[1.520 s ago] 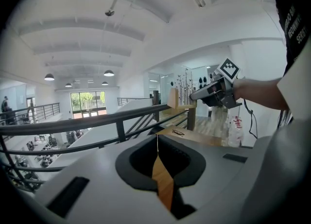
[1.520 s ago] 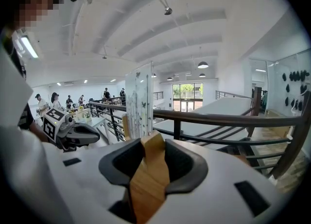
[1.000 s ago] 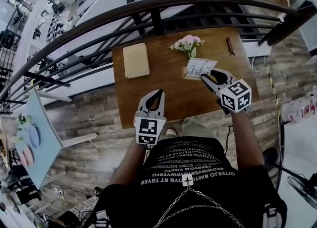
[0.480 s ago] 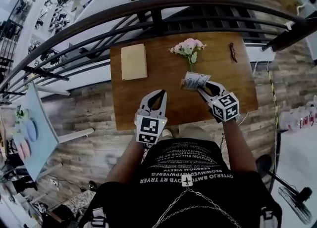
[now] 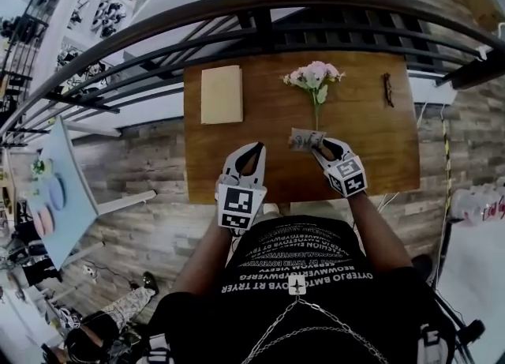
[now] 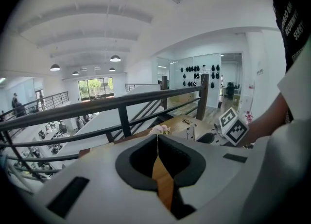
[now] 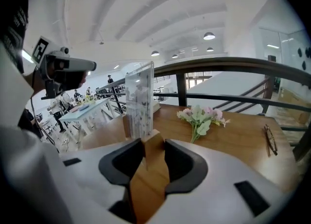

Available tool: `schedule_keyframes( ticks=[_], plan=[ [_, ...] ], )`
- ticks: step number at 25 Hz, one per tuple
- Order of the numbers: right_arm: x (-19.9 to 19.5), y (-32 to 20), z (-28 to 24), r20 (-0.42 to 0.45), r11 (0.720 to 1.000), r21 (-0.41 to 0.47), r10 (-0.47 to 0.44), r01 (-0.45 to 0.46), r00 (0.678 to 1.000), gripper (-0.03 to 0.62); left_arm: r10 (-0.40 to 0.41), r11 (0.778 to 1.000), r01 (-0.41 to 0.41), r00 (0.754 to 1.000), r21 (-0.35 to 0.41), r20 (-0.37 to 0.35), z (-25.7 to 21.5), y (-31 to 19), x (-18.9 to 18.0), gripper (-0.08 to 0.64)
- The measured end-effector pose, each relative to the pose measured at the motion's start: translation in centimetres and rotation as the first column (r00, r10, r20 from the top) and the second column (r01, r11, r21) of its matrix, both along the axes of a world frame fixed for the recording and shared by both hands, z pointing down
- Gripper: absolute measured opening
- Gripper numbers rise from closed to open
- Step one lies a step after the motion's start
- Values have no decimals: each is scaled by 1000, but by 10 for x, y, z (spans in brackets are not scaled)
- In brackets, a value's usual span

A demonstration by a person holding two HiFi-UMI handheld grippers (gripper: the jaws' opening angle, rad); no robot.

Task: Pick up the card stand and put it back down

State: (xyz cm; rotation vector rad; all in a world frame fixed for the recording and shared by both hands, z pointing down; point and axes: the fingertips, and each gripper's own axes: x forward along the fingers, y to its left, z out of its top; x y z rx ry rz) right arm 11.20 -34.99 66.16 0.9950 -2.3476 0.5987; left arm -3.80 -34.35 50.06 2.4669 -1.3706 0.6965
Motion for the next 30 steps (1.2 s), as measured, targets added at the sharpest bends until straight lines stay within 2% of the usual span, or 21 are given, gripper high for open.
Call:
schedule_keyframes(
  ticks=[5, 13, 24, 28, 30],
  plan=[
    [-8, -6, 42, -26, 999, -33, -42, 41, 999, 152, -62, 998, 63, 998, -31, 25, 9, -4, -18, 29],
    [-18, -4, 90, -61, 991, -96, -94, 88, 994, 152, -116, 991, 119, 992, -60, 50, 17, 1, -34, 29],
    [-24, 5, 117, -155, 986, -115, -134, 117, 979, 155, -123, 991, 126, 991, -49, 60, 11, 22, -55, 29],
    [-29, 13, 104, -193, 989, -124, -109, 86, 975, 173, -102, 994, 103, 994, -22, 45, -11, 33, -69, 29],
    [-24, 18, 94, -187, 990, -131, -73, 49, 980, 238, -92, 996, 92, 995, -4, 37, -19, 41, -70, 29]
  ],
)
